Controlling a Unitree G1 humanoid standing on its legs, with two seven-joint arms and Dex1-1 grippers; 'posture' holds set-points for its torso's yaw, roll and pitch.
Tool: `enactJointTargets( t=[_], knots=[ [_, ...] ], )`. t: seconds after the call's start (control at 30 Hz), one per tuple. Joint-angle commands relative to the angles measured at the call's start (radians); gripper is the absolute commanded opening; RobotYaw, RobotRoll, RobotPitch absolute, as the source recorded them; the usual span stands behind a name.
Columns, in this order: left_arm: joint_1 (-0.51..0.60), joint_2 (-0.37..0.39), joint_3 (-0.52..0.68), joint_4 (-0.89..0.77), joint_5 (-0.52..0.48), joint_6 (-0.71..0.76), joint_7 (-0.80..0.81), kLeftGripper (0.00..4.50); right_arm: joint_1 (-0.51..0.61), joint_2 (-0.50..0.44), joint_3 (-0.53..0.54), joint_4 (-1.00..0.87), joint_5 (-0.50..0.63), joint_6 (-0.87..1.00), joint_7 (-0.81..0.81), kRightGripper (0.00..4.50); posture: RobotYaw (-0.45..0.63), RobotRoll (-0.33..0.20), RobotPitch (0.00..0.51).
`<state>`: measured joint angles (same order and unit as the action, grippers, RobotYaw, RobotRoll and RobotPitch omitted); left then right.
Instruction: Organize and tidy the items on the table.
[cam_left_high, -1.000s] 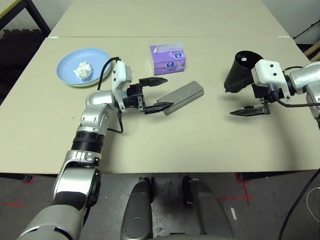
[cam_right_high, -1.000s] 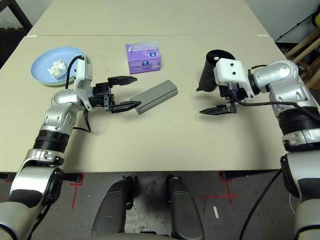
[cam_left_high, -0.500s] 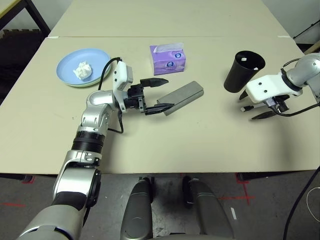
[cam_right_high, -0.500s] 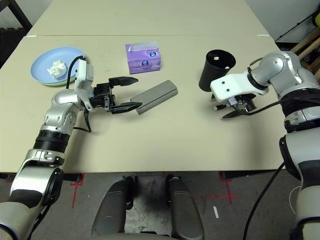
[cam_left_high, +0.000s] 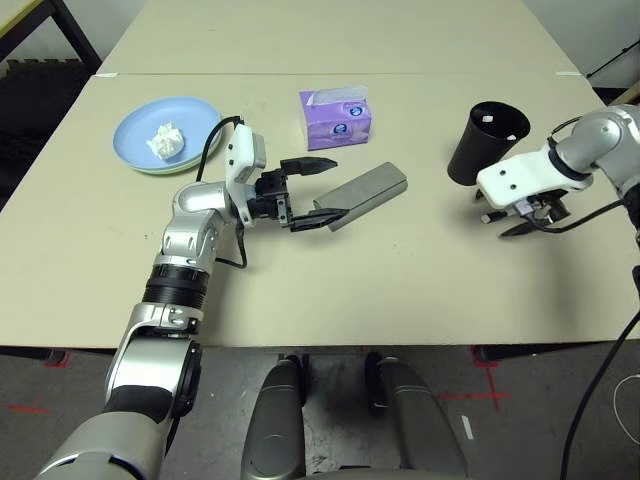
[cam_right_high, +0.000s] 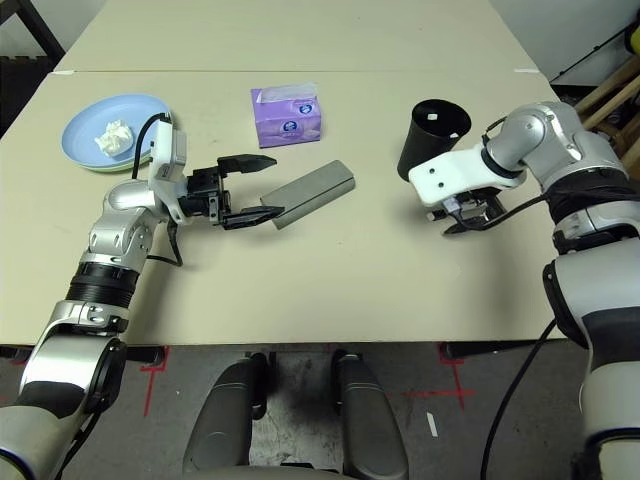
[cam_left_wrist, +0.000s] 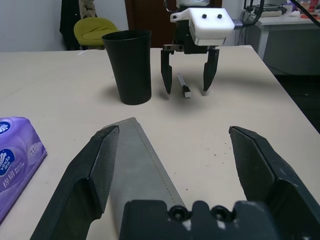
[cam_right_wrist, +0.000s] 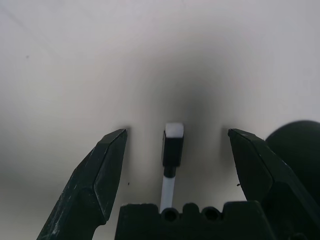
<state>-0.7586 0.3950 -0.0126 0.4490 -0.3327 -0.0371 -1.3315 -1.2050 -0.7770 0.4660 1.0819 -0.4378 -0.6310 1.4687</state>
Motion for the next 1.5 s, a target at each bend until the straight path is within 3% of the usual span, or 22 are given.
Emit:
enactJointTargets(
  t=[0.03,1.4,1.5],
  knots=[
    [0.018,0.005,-0.012,-0.016,-0.004,-0.002,-0.007,4.5,-0.014,-0.004,0.013,0.022,-0.022,-0.008,0.001,4.46,0.12,0.0,0.23],
    [0.058,0.005,-0.019,-0.071,-0.011,0.019,0.008,4.5,-0.029,-0.01,0.024,0.051,-0.081,0.007,0.021,4.46,0.12,0.0,0.265],
    [0.061,0.005,-0.019,-0.079,-0.012,0.022,0.01,4.5,-0.028,-0.008,0.027,0.053,-0.09,0.015,0.018,3.86,0.12,0.0,0.265]
  ],
)
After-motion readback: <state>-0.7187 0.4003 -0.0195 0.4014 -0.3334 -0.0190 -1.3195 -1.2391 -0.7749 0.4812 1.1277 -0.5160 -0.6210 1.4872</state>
